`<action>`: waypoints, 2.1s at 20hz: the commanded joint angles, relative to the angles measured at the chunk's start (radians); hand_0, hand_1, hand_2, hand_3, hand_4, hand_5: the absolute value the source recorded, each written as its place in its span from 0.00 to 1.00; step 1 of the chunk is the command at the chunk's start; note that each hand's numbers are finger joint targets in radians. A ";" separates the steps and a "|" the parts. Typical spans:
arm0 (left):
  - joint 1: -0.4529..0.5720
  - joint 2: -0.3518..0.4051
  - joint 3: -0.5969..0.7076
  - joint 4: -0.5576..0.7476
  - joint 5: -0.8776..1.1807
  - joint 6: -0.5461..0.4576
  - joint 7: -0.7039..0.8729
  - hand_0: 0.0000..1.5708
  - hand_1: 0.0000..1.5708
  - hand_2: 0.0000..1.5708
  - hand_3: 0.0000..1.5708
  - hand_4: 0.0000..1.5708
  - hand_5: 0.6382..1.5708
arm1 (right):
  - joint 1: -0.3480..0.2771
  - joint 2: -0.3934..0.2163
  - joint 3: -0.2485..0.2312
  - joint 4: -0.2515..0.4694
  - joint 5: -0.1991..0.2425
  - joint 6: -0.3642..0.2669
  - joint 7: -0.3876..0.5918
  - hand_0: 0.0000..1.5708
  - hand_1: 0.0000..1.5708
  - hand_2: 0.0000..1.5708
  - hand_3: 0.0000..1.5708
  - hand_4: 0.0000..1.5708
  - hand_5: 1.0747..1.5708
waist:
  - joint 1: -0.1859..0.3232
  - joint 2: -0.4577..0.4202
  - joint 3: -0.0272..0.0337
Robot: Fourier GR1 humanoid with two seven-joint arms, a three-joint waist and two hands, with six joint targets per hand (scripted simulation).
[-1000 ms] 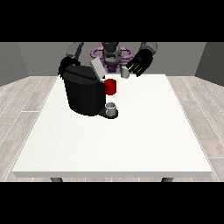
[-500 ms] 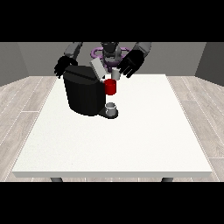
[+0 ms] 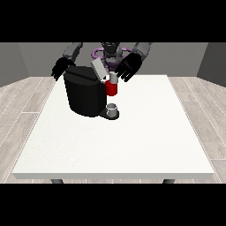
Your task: Insert the coffee pod into the coffee machine and close the lid
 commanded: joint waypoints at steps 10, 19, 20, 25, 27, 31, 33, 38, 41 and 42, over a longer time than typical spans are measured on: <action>-0.026 -0.056 -0.015 0.005 -0.020 -0.003 0.028 0.77 0.77 0.81 0.76 0.32 1.00 | 0.016 0.009 -0.018 0.013 -0.021 0.006 -0.030 0.00 0.00 0.00 0.00 0.32 1.00 | 0.003 0.000 0.0003; 0.013 -0.059 -0.014 0.022 -0.039 0.029 0.003 0.77 0.77 0.81 0.76 0.31 1.00 | 0.037 0.001 -0.025 -0.004 -0.029 0.015 -0.046 0.00 0.00 0.00 0.00 0.28 1.00 | 0.003 0.013 0.0001; -0.028 -0.024 -0.003 0.012 -0.017 -0.052 0.013 0.78 0.78 0.81 0.76 0.31 1.00 | 0.025 -0.025 -0.066 0.031 -0.055 0.033 -0.065 0.00 0.00 0.00 0.00 0.29 1.00 | 0.025 -0.005 0.0004; 0.024 -0.066 -0.016 0.036 -0.047 0.028 0.003 0.78 0.78 0.81 0.74 0.31 1.00 | 0.021 0.009 -0.017 -0.012 -0.024 0.001 -0.017 0.00 0.00 0.00 0.00 0.28 1.00 | 0.010 0.017 -0.0001; -0.032 -0.047 -0.012 0.017 -0.035 -0.035 0.022 0.76 0.76 0.79 0.73 0.30 1.00 | 0.009 -0.023 -0.064 0.046 -0.042 0.020 -0.068 0.00 0.00 0.00 0.00 0.28 1.00 | 0.023 0.023 0.0003; -0.022 -0.034 -0.008 0.026 -0.040 -0.024 -0.015 0.72 0.72 0.74 0.65 0.28 1.00 | 0.001 -0.002 -0.043 0.006 -0.032 -0.006 -0.034 0.00 0.00 0.00 0.00 0.26 1.00 | 0.015 0.023 0.0000; -0.029 -0.004 0.000 0.039 -0.053 -0.003 -0.019 0.72 0.72 0.74 0.64 0.29 1.00 | 0.016 -0.006 -0.030 -0.010 -0.034 0.017 -0.044 0.00 0.00 0.00 0.00 0.23 1.00 | -0.016 0.058 0.0000; 0.006 -0.030 -0.026 0.014 -0.072 0.002 -0.033 0.68 0.68 0.71 0.60 0.24 1.00 | 0.009 -0.038 -0.079 0.031 -0.053 0.022 -0.056 0.00 0.00 0.00 0.00 0.26 1.00 | 0.035 0.029 0.0003; 0.026 0.010 -0.009 0.045 -0.075 0.019 -0.080 0.67 0.67 0.71 0.61 0.23 1.00 | 0.028 -0.005 -0.026 -0.050 -0.036 0.004 0.001 0.00 0.00 0.00 0.00 0.28 1.00 | -0.003 0.028 -0.0004; 0.018 -0.004 -0.018 0.041 -0.076 -0.005 -0.057 0.68 0.68 0.72 0.62 0.23 1.00 | 0.021 0.009 -0.026 -0.028 -0.025 -0.023 0.010 0.00 0.00 0.00 0.00 0.27 1.00 | 0.023 0.008 -0.0002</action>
